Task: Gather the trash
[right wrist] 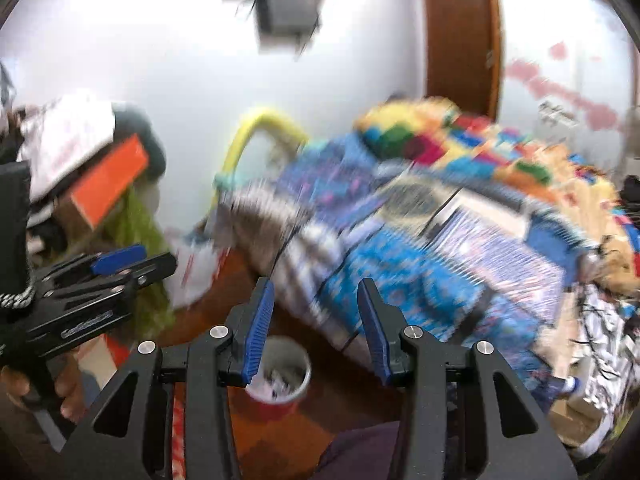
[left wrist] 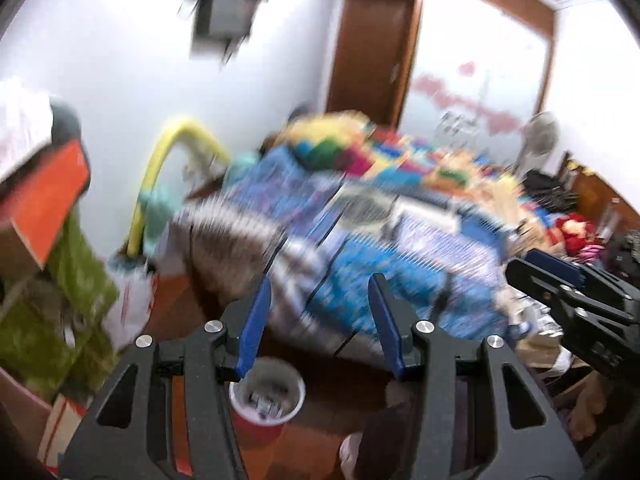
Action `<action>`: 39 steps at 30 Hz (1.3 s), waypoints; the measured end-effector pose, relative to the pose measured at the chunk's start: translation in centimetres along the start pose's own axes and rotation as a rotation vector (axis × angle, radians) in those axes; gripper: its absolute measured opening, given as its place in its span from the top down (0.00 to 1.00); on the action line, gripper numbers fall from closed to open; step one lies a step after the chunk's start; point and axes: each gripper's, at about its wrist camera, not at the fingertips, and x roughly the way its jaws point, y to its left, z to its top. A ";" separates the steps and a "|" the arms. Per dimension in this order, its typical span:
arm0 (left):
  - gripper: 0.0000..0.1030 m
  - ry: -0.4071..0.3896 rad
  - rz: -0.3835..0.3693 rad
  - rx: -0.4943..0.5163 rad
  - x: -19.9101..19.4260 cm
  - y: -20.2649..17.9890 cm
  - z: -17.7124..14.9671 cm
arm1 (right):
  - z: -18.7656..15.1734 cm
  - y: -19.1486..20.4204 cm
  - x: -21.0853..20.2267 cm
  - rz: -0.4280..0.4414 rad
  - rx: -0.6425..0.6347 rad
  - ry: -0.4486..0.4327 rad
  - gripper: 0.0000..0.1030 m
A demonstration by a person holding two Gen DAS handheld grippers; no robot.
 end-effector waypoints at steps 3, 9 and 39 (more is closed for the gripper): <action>0.52 -0.083 -0.045 0.039 -3.7 -2.1 0.3 | -0.2 0.2 -4.6 -0.060 0.016 -0.116 0.61; 0.52 -0.196 -0.099 0.118 -9.5 -5.4 -1.1 | -2.3 1.1 -10.8 -0.133 0.059 -0.240 0.61; 0.04 -0.235 -0.070 0.137 -14.6 -7.2 -7.9 | -8.5 2.0 -17.4 -0.259 0.121 -0.335 0.00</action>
